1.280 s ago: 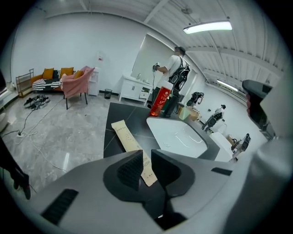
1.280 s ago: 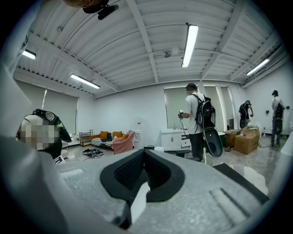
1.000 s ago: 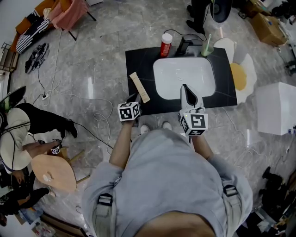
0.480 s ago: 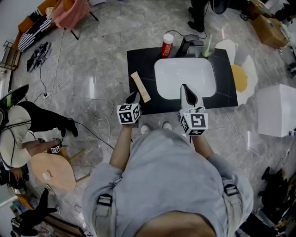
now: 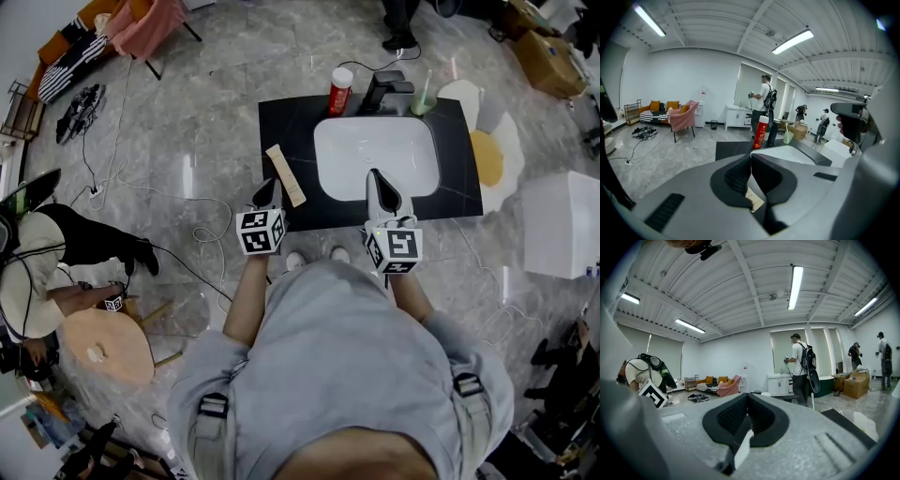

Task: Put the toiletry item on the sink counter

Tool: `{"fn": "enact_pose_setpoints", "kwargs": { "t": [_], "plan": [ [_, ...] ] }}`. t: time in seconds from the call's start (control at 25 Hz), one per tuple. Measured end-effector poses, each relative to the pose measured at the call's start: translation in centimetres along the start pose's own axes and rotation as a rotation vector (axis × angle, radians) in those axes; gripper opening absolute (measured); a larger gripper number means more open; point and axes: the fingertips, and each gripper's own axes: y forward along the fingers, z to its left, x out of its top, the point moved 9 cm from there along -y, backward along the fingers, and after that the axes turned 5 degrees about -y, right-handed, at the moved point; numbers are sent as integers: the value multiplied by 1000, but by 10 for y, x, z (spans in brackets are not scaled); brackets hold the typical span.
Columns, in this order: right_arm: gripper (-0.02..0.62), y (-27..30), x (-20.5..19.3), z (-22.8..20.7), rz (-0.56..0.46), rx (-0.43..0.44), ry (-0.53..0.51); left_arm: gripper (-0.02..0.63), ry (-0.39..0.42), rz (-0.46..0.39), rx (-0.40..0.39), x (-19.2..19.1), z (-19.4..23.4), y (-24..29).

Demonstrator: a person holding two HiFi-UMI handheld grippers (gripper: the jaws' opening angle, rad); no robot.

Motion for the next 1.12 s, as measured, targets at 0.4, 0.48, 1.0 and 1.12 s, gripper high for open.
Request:
{"fn": "enact_pose_setpoints", "kwargs": {
  "t": [0.4, 0.48, 1.0, 1.12],
  "plan": [
    [5, -1, 1, -3, -3, -3, 4, 8, 28, -90, 10, 23, -8, -19],
    [5, -1, 1, -3, -3, -3, 3, 8, 34, -109, 12, 26, -10, -22],
    [5, 0, 2, -10, -8, -15, 10, 6, 63, -240, 9, 56, -23, -45],
    [5, 1, 4, -11, -14, -18, 10, 6, 71, -264, 9, 62, -25, -49]
  ]
}}
